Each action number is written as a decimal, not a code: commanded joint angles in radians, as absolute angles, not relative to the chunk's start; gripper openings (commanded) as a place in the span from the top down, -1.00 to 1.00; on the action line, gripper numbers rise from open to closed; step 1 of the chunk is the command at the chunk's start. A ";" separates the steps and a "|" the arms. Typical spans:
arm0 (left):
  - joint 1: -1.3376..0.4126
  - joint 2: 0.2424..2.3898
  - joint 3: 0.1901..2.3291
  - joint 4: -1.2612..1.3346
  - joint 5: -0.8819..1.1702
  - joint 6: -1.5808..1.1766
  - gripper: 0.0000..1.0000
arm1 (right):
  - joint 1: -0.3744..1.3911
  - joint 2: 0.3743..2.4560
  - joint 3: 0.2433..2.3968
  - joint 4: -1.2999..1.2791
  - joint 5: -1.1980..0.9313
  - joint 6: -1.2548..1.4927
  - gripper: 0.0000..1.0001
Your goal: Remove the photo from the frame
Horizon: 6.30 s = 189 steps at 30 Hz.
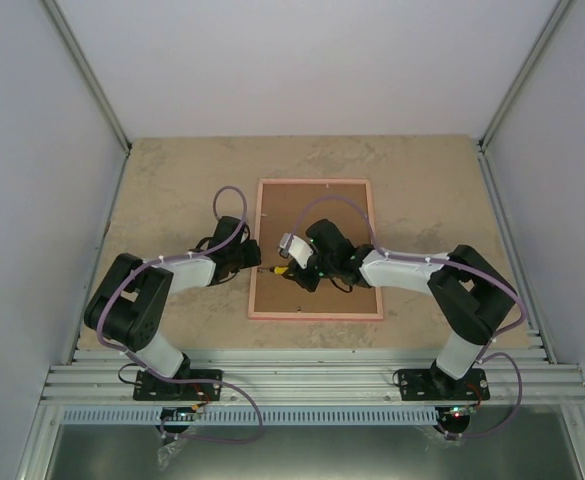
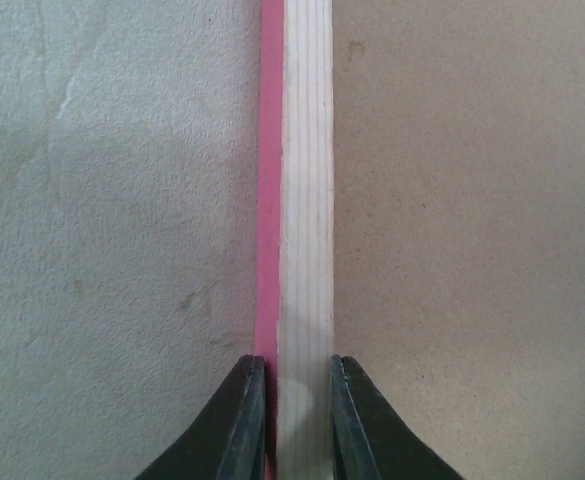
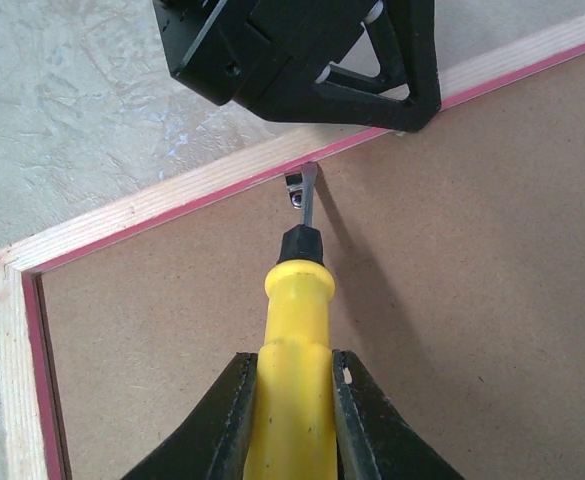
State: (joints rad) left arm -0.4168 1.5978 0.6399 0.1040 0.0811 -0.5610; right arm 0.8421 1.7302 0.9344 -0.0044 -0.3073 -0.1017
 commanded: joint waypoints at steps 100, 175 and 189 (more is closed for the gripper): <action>-0.420 1.623 0.634 0.006 0.107 -0.589 0.75 | 0.873 1.813 1.153 -0.411 -0.376 -0.078 0.99; -0.390 1.606 0.618 -0.003 0.103 -0.600 0.79 | 0.901 1.636 1.072 -0.350 -0.311 -0.058 0.99; -0.390 1.611 0.619 -0.003 0.111 -0.597 0.79 | 0.861 1.684 1.065 -0.346 -0.287 -0.036 0.99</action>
